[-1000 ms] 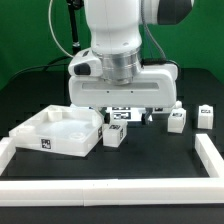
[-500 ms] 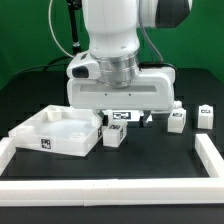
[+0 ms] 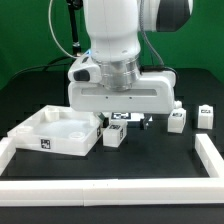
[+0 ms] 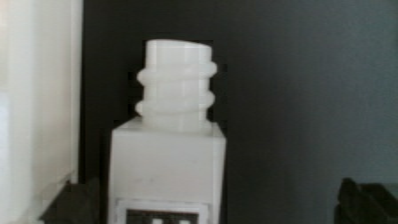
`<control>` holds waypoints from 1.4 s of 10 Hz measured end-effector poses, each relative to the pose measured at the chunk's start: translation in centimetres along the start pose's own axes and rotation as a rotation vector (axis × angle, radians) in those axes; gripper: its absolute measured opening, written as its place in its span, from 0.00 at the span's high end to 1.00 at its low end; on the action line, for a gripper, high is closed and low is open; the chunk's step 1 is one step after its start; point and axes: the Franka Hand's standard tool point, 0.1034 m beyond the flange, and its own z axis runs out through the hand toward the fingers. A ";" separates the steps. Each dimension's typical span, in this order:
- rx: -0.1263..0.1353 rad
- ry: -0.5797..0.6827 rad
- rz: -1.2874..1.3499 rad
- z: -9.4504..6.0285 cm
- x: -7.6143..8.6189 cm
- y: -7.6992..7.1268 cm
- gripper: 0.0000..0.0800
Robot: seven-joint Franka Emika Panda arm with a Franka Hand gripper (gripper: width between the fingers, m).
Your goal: Assemble one leg
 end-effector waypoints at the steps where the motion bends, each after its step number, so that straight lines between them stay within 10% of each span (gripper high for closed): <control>1: 0.000 0.000 0.000 0.0 0.0 0.0 0.19; 5: 0.000 0.001 0.000 0.0 0.0 0.0 0.65; 8: 0.000 0.001 -0.001 -0.1 0.0 0.0 0.65; 12: 0.004 -0.006 0.035 -1.2 -6.9 -0.3 0.65; 14: 0.003 -0.005 0.032 -1.1 -6.5 -0.3 0.65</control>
Offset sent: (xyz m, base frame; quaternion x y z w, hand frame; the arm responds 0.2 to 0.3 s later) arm 0.0000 0.0000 0.0000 0.0000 0.0000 0.0000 1.0000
